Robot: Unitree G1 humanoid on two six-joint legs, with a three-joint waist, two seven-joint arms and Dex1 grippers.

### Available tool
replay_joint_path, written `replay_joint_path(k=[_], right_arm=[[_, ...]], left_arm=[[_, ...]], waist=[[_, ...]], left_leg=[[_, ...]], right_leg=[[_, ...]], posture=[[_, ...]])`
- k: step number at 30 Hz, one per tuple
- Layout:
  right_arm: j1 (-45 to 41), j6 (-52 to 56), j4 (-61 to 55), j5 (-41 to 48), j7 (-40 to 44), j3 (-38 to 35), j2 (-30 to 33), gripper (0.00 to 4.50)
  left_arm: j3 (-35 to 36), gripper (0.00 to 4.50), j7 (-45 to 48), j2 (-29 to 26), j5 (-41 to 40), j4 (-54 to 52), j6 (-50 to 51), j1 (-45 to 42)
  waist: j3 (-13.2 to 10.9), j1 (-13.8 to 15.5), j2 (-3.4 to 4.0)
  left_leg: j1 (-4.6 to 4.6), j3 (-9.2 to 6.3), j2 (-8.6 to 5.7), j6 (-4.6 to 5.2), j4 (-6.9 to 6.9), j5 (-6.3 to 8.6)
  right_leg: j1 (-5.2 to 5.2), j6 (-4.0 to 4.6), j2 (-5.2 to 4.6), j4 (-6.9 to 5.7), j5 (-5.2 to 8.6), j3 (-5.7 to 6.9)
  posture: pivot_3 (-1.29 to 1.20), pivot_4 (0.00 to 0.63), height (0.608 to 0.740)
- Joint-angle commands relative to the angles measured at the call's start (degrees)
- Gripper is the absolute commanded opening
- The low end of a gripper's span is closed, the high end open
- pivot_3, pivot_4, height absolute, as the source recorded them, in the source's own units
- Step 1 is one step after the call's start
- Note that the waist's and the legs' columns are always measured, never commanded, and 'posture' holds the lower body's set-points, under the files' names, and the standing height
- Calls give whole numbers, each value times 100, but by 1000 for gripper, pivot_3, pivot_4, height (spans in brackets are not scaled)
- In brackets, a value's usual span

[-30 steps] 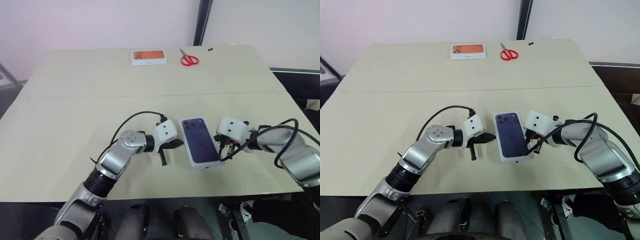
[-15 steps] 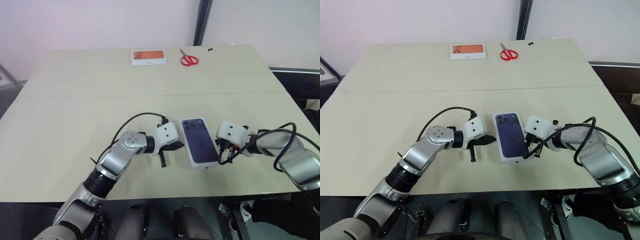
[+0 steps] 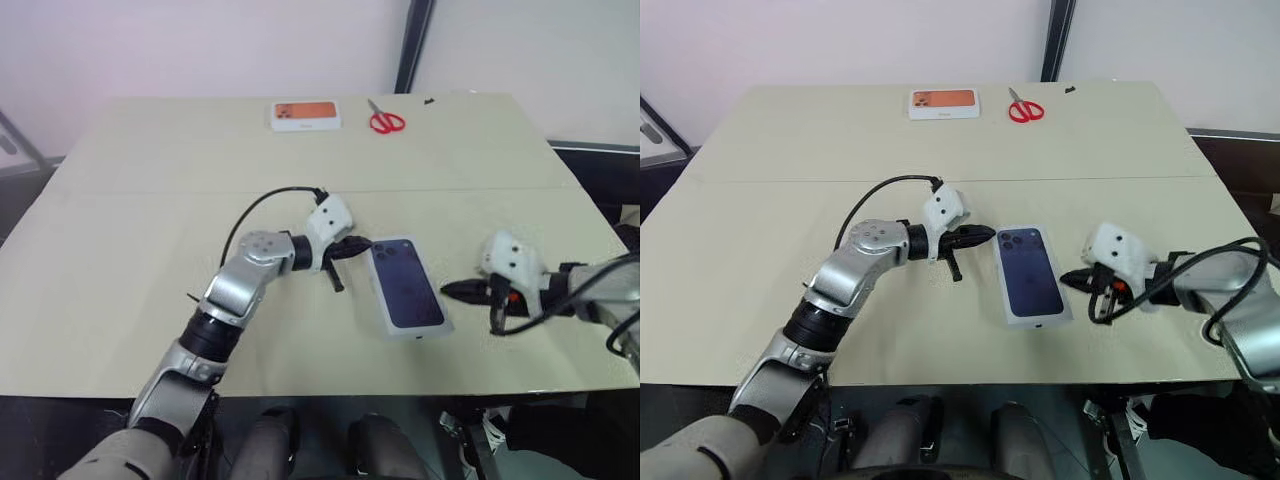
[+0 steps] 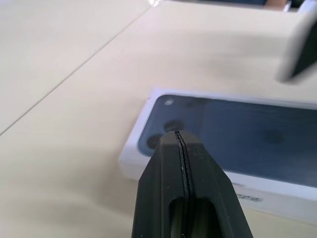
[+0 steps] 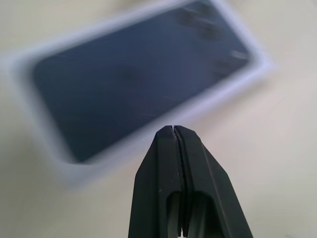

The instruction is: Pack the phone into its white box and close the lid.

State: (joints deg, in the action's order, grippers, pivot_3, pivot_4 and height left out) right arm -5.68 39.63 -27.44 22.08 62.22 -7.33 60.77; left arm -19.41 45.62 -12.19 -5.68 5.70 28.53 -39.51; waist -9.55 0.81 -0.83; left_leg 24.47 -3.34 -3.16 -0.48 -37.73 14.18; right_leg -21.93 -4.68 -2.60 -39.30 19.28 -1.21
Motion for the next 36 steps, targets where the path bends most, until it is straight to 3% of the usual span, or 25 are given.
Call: replay_joint_path(k=[1, 8, 14, 21, 26, 31, 36], right_arm=[[250, 69, -499, 94, -73, 66, 27, 17], [366, 97, -393, -453, -638, 680, -53, 17], [378, -52, -330, -509, -658, 679, 5, 17], [-1100, -427, 575, -196, -1462, -33, -1038, 17], [-1883, -666, 1669, -163, -1585, 19, -1547, 17], [-2237, -846, 2576, -52, -1321, -24, -1745, 17], [-2321, -1085, 3133, -117, -1095, 27, -1726, 17]], left_arm=[[-360, 0, -59, 121, 363, 540, -275, -221], [-553, 0, 109, 282, 505, 986, -299, -281], [-368, 0, 20, 262, 424, 819, -327, -103], [801, 0, -422, -232, -16, -583, -396, 616], [2016, 0, -461, -1134, -453, -1790, -274, 1781], [2849, 0, -570, -1635, -858, -2527, -46, 2610], [3093, 0, -714, -1852, -943, -2673, 33, 3047]], waist=[[0, -4, 0], [1, 0, -1], [3, -3, -3], [1, -93, 2], [2, -139, 1], [0, -53, 3], [0, -6, 4]], left_leg=[[-1, 0, 0, 4, -2, 2], [-2, -4, 0, 7, -16, 5], [-35, -11, 0, 14, -16, 11], [-33, -10, 1, 12, -9, 10], [-30, -10, 0, -22, 15, -10], [-29, -3, -3, -12, 23, -4], [-29, -2, -4, -2, 22, 2]], right_leg=[[2, 0, 1, 0, 0, 0], [9, -3, 0, -1, 2, 2], [50, -6, 0, 13, 3, 9], [31, -6, 1, 5, 4, -2], [23, -6, -2, 12, 4, -1], [17, -5, -9, 13, 3, -6], [18, -5, -9, 14, 3, -6]], posture=[[0, 150, 740], [0, 150, 740], [0, 150, 740], [0, 150, 740], [0, 150, 740], [0, 150, 740], [0, 150, 740]])
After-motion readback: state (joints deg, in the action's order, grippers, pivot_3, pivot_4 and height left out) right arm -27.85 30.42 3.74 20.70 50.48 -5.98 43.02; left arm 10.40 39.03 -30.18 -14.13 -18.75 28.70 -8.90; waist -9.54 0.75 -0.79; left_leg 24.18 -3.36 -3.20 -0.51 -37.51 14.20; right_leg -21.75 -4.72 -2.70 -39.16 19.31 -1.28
